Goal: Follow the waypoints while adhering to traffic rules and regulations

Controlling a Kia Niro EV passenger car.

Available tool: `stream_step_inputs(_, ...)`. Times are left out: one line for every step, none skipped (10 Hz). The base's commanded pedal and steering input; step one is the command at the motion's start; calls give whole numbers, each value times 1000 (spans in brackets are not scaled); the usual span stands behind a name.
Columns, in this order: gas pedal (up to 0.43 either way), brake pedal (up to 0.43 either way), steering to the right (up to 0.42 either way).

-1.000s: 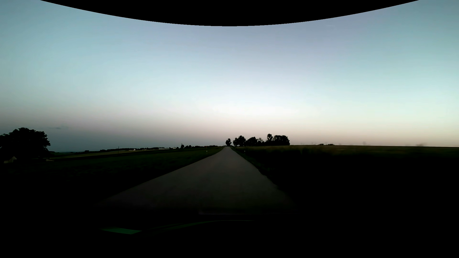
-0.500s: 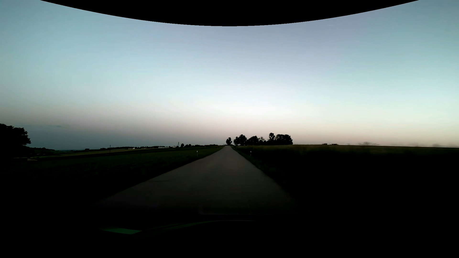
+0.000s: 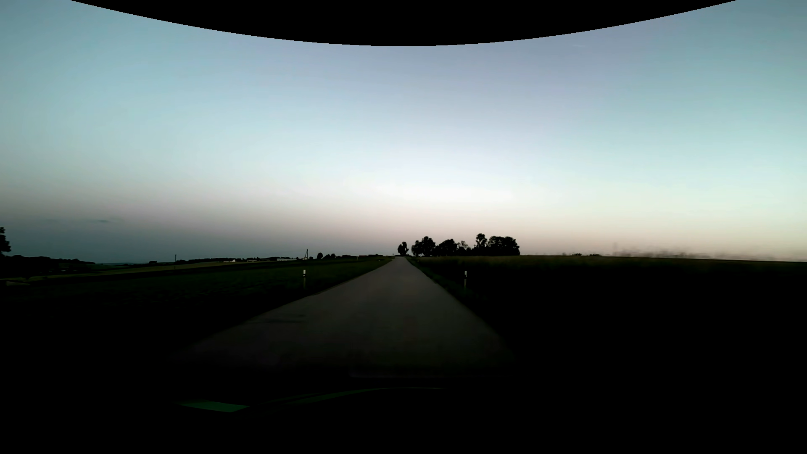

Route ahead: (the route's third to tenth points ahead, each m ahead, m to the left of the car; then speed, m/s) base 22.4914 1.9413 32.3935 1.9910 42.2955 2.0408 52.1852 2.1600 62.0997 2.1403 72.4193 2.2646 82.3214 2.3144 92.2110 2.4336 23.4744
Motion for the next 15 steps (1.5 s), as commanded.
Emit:
stream_step_inputs(197,0,2)
stream_step_inputs(197,0,2)
stream_step_inputs(197,0,2)
stream_step_inputs(197,0,2)
stream_step_inputs(197,0,2)
stream_step_inputs(197,0,2)
stream_step_inputs(197,0,1)
stream_step_inputs(197,0,1)
stream_step_inputs(197,0,1)
stream_step_inputs(197,0,1)
stream_step_inputs(197,0,1)
stream_step_inputs(197,0,1)
stream_step_inputs(197,0,1)
stream_step_inputs(197,0,0)
stream_step_inputs(197,0,0)
